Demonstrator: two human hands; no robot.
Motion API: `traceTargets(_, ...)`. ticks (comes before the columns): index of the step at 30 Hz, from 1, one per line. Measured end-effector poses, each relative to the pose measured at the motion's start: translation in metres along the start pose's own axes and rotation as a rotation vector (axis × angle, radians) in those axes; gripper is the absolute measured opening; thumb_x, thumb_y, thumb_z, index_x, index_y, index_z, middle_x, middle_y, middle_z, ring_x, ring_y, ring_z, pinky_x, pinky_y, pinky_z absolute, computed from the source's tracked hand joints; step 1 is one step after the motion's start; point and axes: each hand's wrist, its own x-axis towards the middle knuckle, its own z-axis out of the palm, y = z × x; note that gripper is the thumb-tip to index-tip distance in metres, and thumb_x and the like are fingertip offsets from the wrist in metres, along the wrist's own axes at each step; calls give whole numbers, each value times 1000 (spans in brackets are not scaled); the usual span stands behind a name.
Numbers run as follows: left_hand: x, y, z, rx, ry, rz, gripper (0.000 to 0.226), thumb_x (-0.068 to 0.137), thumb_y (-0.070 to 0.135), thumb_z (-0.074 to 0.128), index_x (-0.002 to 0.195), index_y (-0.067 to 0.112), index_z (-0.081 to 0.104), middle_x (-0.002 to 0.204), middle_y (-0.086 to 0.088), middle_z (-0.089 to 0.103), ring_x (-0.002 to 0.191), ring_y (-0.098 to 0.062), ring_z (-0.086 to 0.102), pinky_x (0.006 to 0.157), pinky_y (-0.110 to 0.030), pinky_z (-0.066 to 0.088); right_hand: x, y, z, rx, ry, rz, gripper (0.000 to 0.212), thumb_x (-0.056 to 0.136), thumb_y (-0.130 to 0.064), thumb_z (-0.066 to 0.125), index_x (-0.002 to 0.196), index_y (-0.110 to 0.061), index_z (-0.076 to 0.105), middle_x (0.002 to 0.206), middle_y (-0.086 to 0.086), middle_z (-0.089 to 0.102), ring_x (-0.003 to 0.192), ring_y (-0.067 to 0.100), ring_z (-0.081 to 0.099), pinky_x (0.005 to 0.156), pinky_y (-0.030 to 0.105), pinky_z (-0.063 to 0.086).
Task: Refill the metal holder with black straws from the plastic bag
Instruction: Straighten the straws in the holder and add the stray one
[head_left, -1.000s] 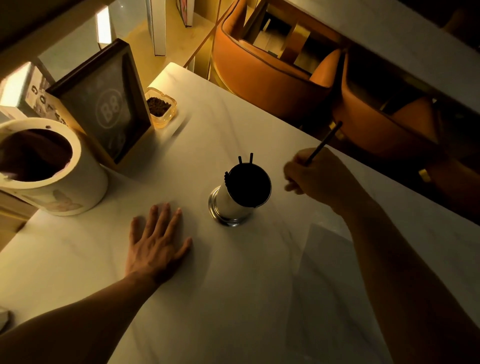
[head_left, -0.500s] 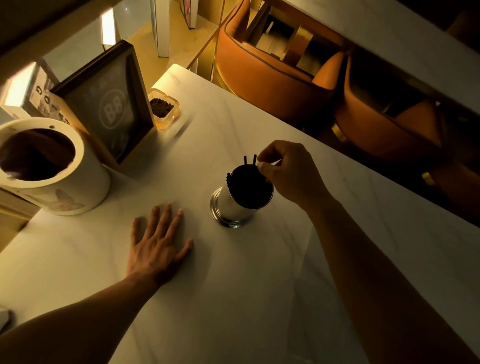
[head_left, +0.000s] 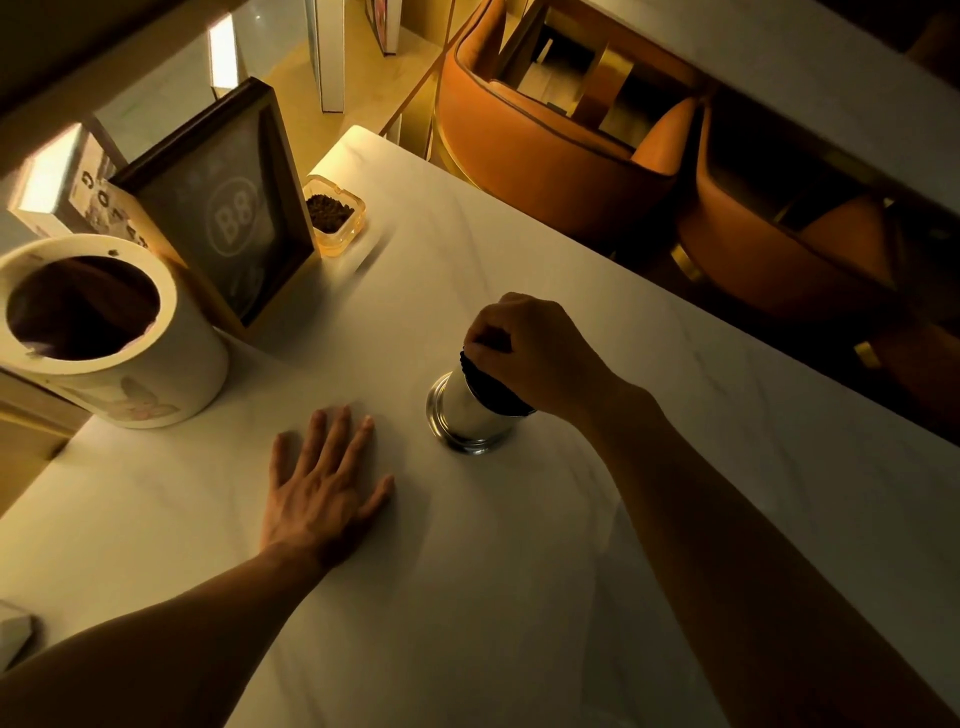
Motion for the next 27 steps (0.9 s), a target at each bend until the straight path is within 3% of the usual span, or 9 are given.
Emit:
traceTargets(8,2,0,1,7,-8,-7,83,92,82,6,159,38,-17,169,3,-21,153,-20,-27,125,-55,-13,8,-13,-3,-73,13,-76,11,90,-22,66,93,-12,68,99,5,64,81,15,64,76,27,57)
traceTargets(13,1,-1,2,3,7,5,82,94,80,10,160,38,-13,170,2,-15,155,-19,-23,126,-57,-6,-8,-31,-44,43,327,-43,15,87,-20,66,91,-6,64,82,1,69,69,8,64,66,10,48)
traceTargets(15,0,-1,1,-4,10,8,81,94,80,10,161,38,-12,171,2,-15,155,-20,-22,126,-56,-6,-24,-30,-71,81,370,4,14,85,-20,68,87,-6,64,77,-1,69,67,7,65,64,13,51)
traceTargets(18,0,0,-1,-9,3,9,81,94,80,8,160,37,-12,170,2,-16,155,-20,-23,126,-56,-8,-49,-16,-99,17,199,122,15,82,-17,72,87,-7,63,80,3,70,73,16,68,67,27,57)
traceTargets(21,-1,1,-4,1,-4,0,82,93,80,5,160,37,-13,170,2,-16,155,-21,-24,126,-56,-9,-65,3,-103,-134,-22,210,17,80,-13,75,89,-13,61,87,3,70,77,16,66,71,26,56)
traceTargets(24,-1,1,-4,-6,-12,2,82,93,80,4,160,37,-14,170,2,-17,155,-21,-24,126,-56,-8,-75,19,-91,-205,-246,290,26,82,-11,74,106,-11,65,99,8,71,88,19,68,84,30,56)
traceTargets(27,-1,1,-3,-5,-16,3,83,92,81,4,160,37,-15,169,1,-19,154,-21,-25,126,-57,-8,-82,33,-78,-308,-366,370,37,85,-13,72,120,-14,62,110,9,68,97,22,67,89,34,55)
